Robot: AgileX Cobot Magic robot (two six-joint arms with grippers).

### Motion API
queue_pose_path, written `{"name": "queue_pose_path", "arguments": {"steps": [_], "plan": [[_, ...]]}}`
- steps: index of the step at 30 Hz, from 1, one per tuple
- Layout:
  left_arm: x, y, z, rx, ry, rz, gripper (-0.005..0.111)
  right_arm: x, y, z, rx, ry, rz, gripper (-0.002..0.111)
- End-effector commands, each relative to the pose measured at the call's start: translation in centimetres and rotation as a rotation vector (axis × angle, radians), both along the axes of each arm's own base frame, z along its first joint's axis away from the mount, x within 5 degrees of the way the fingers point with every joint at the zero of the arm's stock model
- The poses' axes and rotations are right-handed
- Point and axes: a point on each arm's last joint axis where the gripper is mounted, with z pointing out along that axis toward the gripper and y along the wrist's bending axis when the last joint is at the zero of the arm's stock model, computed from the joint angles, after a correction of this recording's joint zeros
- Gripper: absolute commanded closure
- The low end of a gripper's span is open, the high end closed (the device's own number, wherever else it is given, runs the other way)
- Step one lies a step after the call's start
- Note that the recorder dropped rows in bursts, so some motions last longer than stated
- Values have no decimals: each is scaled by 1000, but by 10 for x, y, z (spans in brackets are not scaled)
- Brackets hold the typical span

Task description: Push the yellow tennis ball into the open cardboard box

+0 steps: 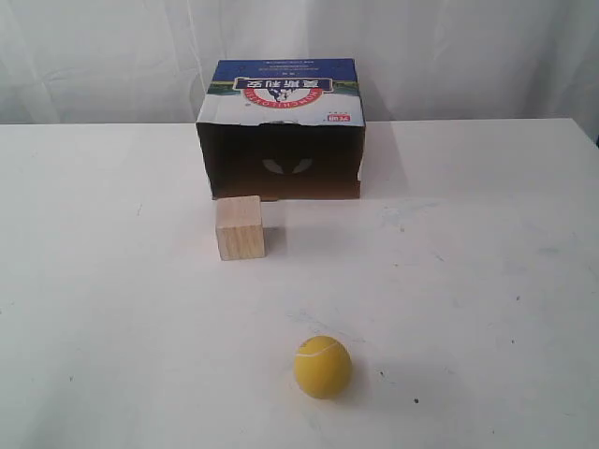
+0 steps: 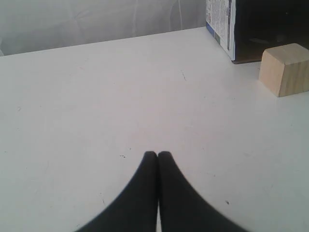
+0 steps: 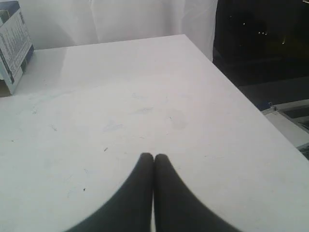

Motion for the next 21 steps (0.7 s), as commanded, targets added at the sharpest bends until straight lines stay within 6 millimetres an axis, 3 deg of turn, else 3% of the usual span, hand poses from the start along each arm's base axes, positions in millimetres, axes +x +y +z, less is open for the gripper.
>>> {"name": "queue_pose_path", "arguments": {"steps": [1,3,12,16,21], "plan": [[0,0,0,6,-9,-7,107,0,0,-1,1,-13,-10,108],[0,0,0,6,-9,-7,107,0,-1,0,-20,-11,-8,108],[0,0,0,6,-9,-7,107,0,-7,5,-429,16,14,108],[0,0,0,6,-9,-7,107,3,-2,29,-252,-296,-1,108],[0,0,0,6,-9,-7,107,-6,-5,60,418,-783,-22,108]]}}
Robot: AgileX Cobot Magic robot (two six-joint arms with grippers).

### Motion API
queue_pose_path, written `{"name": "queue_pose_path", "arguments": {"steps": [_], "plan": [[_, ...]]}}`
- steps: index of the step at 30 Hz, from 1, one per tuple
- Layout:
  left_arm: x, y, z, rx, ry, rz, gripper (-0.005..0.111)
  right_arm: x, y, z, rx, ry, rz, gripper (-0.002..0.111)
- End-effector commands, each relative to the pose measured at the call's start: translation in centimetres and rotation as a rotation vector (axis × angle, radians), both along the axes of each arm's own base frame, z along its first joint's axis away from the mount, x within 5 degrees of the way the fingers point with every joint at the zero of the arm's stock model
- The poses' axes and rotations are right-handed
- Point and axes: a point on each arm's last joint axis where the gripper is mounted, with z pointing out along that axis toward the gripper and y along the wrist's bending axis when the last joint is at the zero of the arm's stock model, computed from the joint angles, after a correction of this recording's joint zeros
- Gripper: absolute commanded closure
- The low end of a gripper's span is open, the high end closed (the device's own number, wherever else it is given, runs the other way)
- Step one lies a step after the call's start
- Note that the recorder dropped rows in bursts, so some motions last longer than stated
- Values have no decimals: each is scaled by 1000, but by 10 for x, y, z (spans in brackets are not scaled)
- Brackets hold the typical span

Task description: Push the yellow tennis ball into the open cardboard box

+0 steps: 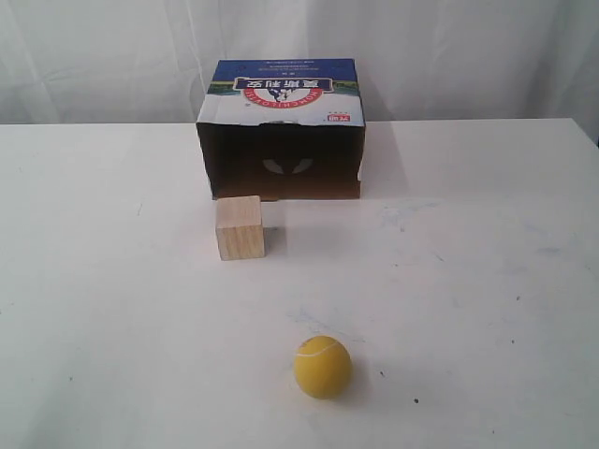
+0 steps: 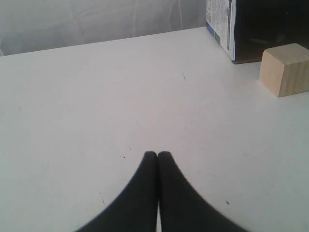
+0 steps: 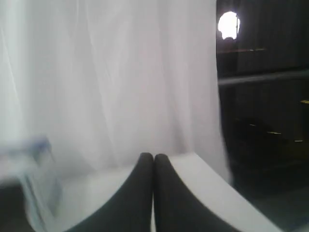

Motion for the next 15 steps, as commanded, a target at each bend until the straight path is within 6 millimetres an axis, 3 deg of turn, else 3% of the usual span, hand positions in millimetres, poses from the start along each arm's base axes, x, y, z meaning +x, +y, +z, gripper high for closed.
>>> {"name": "queue_pose_path", "arguments": {"steps": [1,4,7,9,10,11,12,13,14,15], "plan": [[0,0,0,6,-9,-7,107,-10,-4,26,476,-410,108,108],[0,0,0,6,-9,-7,107,-16,-4,35,749,-579,247,108],[0,0,0,6,-9,-7,107,-24,-7,50,803,-754,321,108],[0,0,0,6,-9,-7,107,-26,-3,103,763,-870,436,108],[0,0,0,6,-9,-7,107,-13,8,147,570,-816,500,108],[0,0,0,6,-9,-7,107,1,18,170,373,-732,516,108],[0,0,0,6,-9,-7,107,39,29,197,35,-483,502,108],[0,0,0,6,-9,-7,107,67,28,202,-61,-317,490,108],[0,0,0,6,-9,-7,107,124,15,196,-108,-2,426,108],[0,0,0,6,-9,-7,107,162,0,179,-184,212,329,108]]}}
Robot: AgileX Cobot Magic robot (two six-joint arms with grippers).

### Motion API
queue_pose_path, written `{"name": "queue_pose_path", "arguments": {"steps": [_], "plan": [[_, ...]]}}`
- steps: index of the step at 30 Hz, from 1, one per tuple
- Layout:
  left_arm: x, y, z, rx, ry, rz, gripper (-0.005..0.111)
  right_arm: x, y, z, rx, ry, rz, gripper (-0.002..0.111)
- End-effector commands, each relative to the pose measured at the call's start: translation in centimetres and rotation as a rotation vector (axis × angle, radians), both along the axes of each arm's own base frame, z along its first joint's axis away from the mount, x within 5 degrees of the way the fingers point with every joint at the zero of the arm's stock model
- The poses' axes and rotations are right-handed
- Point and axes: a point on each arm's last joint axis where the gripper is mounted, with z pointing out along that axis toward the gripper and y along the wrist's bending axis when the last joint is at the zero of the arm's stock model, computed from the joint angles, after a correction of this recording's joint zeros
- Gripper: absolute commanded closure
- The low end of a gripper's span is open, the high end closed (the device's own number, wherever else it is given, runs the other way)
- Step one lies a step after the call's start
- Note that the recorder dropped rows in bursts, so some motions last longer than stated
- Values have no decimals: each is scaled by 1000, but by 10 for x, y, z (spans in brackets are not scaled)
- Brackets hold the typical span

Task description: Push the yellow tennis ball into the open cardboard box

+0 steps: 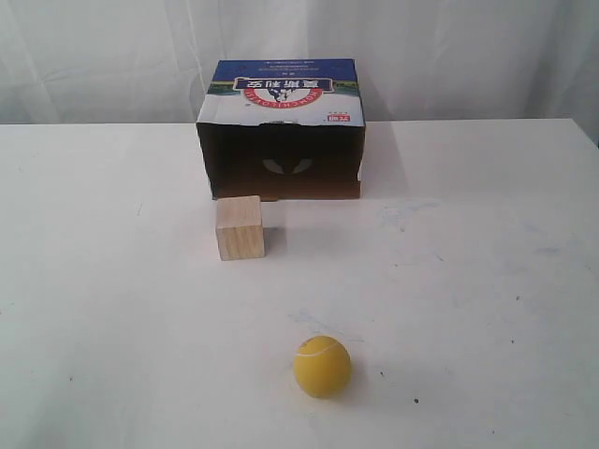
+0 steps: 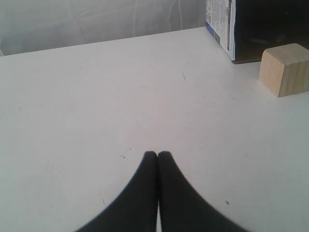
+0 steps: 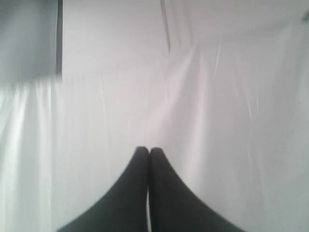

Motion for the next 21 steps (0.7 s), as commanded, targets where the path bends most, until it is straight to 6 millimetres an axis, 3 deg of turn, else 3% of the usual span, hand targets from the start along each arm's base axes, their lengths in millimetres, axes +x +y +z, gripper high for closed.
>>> {"name": "queue_pose_path", "arguments": {"steps": [1,3,6,9,11,12,14,16,18,21], "plan": [[0,0,0,6,-9,-7,107,140,-50,-53,-228,673,-354,108],[0,0,0,6,-9,-7,107,182,-74,-97,-192,838,-491,108],[0,0,0,6,-9,-7,107,208,-84,-141,-409,951,-539,108],[0,0,0,6,-9,-7,107,202,-107,-147,-772,985,-941,108],[0,0,0,6,-9,-7,107,189,-123,-139,-651,1065,-1216,108],[0,0,0,6,-9,-7,107,185,-126,-139,-584,1133,-1243,108],[0,0,0,6,-9,-7,107,180,-121,-146,-566,1320,-1116,108],[0,0,0,6,-9,-7,107,178,-101,-160,-568,1503,-820,108],[0,0,0,6,-9,-7,107,179,-70,-165,-503,1560,-497,108],[0,0,0,6,-9,-7,107,171,-12,-155,-558,1478,-88,108]]}}
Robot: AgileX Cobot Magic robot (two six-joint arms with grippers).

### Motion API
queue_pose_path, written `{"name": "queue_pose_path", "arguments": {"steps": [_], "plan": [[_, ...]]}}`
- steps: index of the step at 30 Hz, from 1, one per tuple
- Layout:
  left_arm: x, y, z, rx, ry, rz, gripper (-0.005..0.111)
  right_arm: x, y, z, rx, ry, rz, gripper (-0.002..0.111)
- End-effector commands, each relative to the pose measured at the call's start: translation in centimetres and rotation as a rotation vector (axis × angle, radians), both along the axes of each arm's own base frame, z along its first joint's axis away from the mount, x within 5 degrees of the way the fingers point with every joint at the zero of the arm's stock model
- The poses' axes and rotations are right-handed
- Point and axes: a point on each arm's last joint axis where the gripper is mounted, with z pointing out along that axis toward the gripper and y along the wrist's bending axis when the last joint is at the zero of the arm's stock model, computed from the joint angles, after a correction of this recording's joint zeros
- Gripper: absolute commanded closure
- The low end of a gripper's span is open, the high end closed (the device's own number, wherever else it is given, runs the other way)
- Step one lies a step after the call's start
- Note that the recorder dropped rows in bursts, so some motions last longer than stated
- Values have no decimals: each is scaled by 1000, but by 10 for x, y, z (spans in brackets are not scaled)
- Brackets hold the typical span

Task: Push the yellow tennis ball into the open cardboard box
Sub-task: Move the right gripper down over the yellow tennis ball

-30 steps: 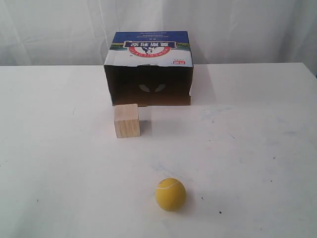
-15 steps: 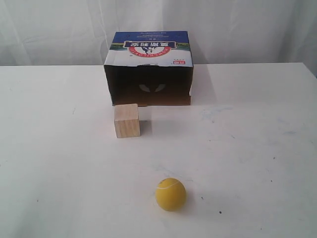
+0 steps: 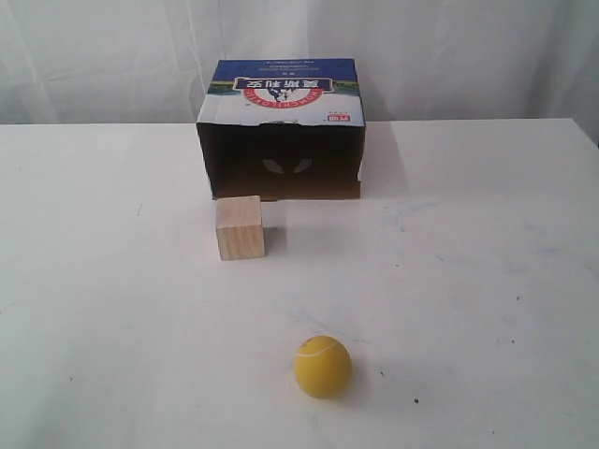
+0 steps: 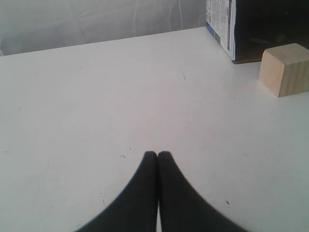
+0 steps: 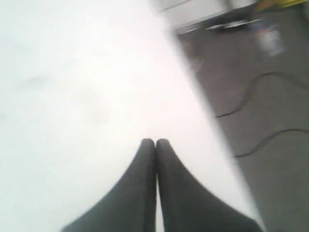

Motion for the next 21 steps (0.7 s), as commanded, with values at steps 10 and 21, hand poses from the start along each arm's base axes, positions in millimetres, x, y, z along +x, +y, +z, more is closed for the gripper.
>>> {"name": "queue_pose_path", "arguments": {"steps": [10,21], "plan": [[0,0,0,6,-9,-7,107,-65,182,42,307,-4,709,108],[0,0,0,6,-9,-7,107,-51,193,59,170,-285,832,108]]}}
